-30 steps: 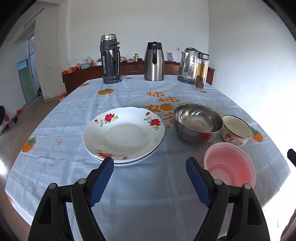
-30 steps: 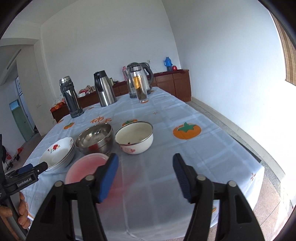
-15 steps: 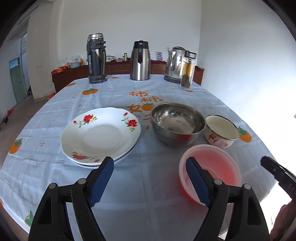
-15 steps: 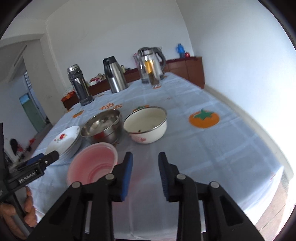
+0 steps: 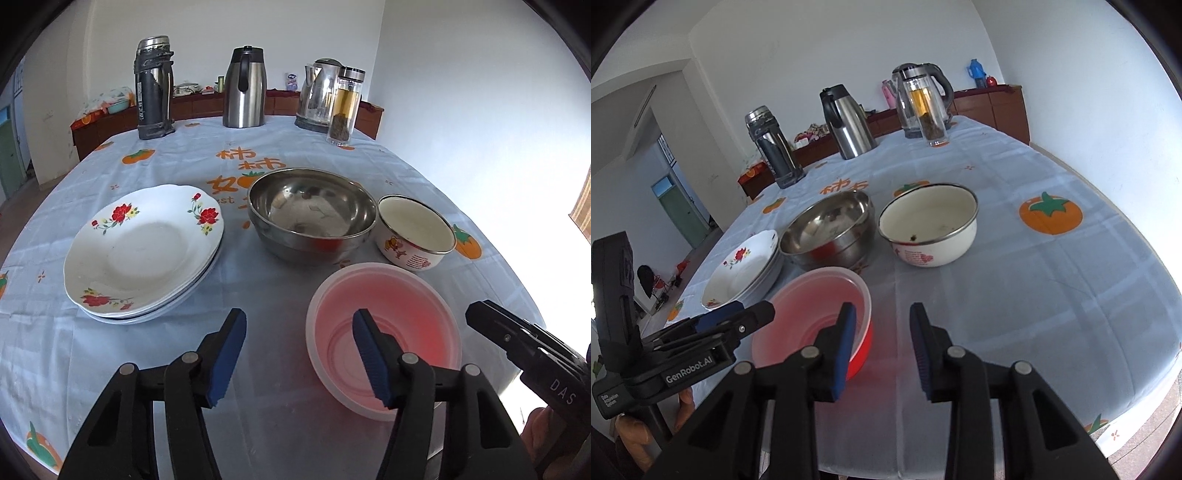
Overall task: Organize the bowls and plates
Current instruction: 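Close the left gripper on the red plastic bowl rim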
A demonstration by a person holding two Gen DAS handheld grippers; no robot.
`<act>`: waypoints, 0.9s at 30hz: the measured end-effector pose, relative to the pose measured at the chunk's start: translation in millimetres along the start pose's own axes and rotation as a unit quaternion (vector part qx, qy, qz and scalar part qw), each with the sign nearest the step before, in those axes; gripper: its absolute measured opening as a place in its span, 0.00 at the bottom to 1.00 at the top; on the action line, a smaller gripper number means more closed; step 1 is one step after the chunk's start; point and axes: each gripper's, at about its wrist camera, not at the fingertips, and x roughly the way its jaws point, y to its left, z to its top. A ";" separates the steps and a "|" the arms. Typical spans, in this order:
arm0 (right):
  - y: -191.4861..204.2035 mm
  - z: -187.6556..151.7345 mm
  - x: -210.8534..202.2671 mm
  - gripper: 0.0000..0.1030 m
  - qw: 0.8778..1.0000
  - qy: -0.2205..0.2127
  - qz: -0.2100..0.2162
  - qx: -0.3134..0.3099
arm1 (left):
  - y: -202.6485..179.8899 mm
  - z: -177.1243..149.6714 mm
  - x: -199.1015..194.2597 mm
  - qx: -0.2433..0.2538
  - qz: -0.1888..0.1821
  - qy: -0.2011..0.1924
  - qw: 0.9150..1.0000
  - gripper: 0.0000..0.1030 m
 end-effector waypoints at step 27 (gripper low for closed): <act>3.8 -1.3 26.9 0.15 0.999 0.041 0.013 -0.002 | -7.7 -2.4 25.7 0.008 -0.042 0.047 0.998 0.13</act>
